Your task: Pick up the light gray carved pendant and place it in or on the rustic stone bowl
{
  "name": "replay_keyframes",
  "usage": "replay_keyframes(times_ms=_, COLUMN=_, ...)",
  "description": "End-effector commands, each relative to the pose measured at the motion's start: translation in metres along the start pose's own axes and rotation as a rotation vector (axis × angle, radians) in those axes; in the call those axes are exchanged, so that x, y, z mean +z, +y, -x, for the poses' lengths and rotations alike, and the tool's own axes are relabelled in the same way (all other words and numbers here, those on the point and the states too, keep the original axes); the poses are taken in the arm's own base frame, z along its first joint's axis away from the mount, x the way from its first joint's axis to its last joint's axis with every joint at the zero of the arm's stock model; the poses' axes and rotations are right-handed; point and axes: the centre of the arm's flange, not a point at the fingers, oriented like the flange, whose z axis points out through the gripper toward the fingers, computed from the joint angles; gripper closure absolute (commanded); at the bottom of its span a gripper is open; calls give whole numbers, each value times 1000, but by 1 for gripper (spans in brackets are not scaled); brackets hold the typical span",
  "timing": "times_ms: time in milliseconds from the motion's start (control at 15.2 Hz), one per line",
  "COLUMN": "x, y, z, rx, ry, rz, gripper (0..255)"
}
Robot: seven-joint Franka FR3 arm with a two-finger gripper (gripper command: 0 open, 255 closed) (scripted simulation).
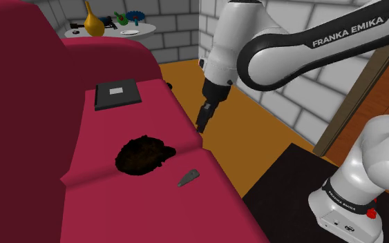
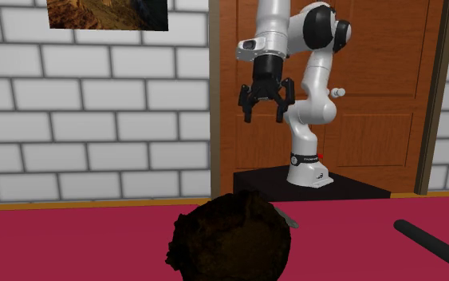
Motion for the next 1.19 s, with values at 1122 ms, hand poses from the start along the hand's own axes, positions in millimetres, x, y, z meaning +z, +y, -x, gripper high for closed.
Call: replay_keyframes(times_ms=1122, x=155, y=-123, z=-49, rx=-180, ry=-28, rz=-35, gripper=0)
